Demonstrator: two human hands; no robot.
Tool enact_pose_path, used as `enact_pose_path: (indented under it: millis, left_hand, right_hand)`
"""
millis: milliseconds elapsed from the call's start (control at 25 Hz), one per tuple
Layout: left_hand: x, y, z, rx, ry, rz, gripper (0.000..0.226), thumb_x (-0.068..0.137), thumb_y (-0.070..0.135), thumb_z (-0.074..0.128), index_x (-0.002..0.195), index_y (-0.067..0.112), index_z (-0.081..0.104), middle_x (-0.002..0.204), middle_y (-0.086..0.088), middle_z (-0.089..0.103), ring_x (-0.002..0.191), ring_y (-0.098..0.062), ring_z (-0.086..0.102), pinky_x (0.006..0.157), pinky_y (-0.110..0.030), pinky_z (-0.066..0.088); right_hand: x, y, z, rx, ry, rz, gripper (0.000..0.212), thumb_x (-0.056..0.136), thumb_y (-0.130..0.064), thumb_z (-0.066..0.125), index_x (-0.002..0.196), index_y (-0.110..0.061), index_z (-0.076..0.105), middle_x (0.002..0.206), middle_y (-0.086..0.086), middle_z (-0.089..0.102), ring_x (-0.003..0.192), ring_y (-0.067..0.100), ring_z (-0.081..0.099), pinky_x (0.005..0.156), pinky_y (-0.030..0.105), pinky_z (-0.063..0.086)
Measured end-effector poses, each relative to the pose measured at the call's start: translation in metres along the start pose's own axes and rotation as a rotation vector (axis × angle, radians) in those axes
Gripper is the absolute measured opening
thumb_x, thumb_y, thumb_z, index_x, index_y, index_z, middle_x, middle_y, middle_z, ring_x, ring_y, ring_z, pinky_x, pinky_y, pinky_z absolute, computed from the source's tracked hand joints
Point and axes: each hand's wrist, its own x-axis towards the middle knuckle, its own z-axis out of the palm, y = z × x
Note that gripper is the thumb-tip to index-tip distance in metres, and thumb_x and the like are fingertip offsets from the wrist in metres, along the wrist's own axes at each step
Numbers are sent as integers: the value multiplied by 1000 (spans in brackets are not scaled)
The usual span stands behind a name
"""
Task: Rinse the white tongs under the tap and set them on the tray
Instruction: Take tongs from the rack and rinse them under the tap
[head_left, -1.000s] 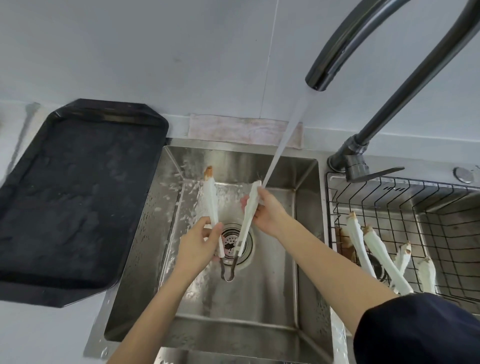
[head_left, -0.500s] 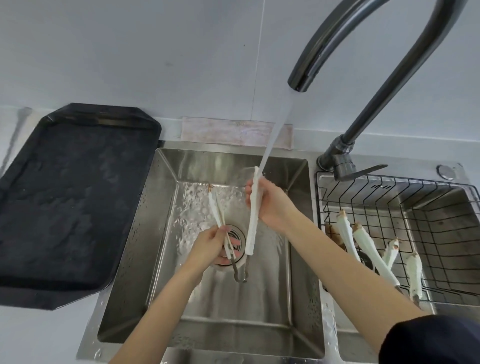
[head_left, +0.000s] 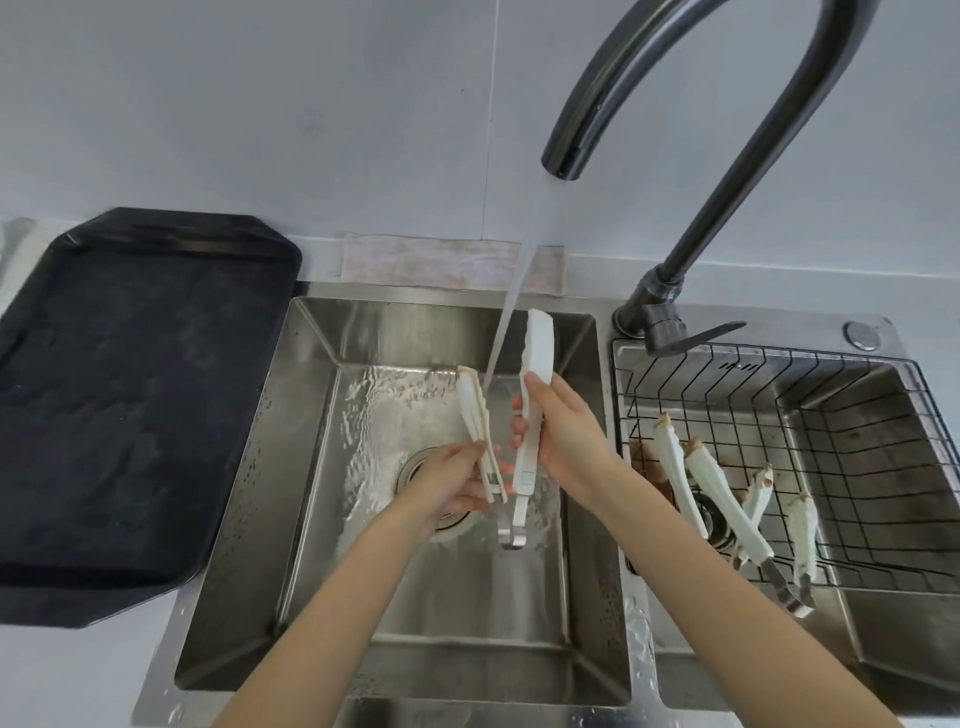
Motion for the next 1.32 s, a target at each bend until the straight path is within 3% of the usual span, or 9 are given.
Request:
enact_pose_path:
  millis: [240,440,680,920,960,1040,1160,1240,1320]
  left_hand:
    - [10,2,12,-57,-100,-17,25,98,22,38,107,11,59,92,-3,68,84,-14,65,76,-24,51]
    - [11,3,14,-194,-145,-60,20,98,17,40,104,11,57,96,-3,66,87,-13,63,78,-24,50]
    - [15,7,2,-369,0,-42,17,96,24,44,95,14,58,90,-1,65,81,-11,64,69,-24,48]
    - [14,21,-4,-393,-13,64,15,95,23,48,88,16,59,69,3,67,73,-12,63,61,-25,53]
    - [15,23,-3,-399,-24,62,13,94,21,48,88,14,58,70,0,66,72,-14,63,57,-26,56]
    - [17,26,0,-435,-35,46,10,94,17,49,93,9,56,80,-6,63,77,-19,62,57,-32,60]
    - [19,28,7,-487,-37,21,5,93,12,51,94,7,54,84,-8,60,79,-18,60,86,-40,53]
    - [18,30,14,-480,-41,11,3,92,10,51,93,8,54,85,-7,60,80,-17,60,81,-33,51]
    - [20,32,19,-472,-46,4,6,92,11,51,97,9,53,87,-7,61,80,-16,60,75,-28,51]
  right_hand:
    - [-2,-14,-1,-252,49,-107,11,97,-13,44,106,-9,47,76,2,52,56,12,45,54,24,42]
    - [4,-11,-6,-477,111,-161,26,93,-11,49,118,-5,48,80,3,57,60,11,51,59,25,46]
    - [25,11,-25,-502,262,-17,35,97,-11,41,130,-1,44,83,0,55,75,13,57,89,38,52]
    - [34,36,-20,-199,221,286,41,98,-7,24,132,11,38,92,18,60,74,23,54,64,27,50]
    - [35,39,-20,-150,223,305,42,98,-7,24,135,11,35,101,22,61,80,25,53,65,28,49]
    - [35,43,-20,-52,213,330,42,99,-7,22,136,9,32,92,19,59,74,22,52,63,27,45]
    - [29,47,-24,26,170,393,28,99,-7,21,111,-2,47,68,8,47,54,13,47,48,22,41]
    - [26,47,-27,4,183,412,28,99,-8,23,88,-7,48,63,6,43,36,10,49,35,17,39]
    - [26,49,-30,0,211,412,25,99,-9,26,87,-8,48,63,7,43,28,8,49,31,15,38]
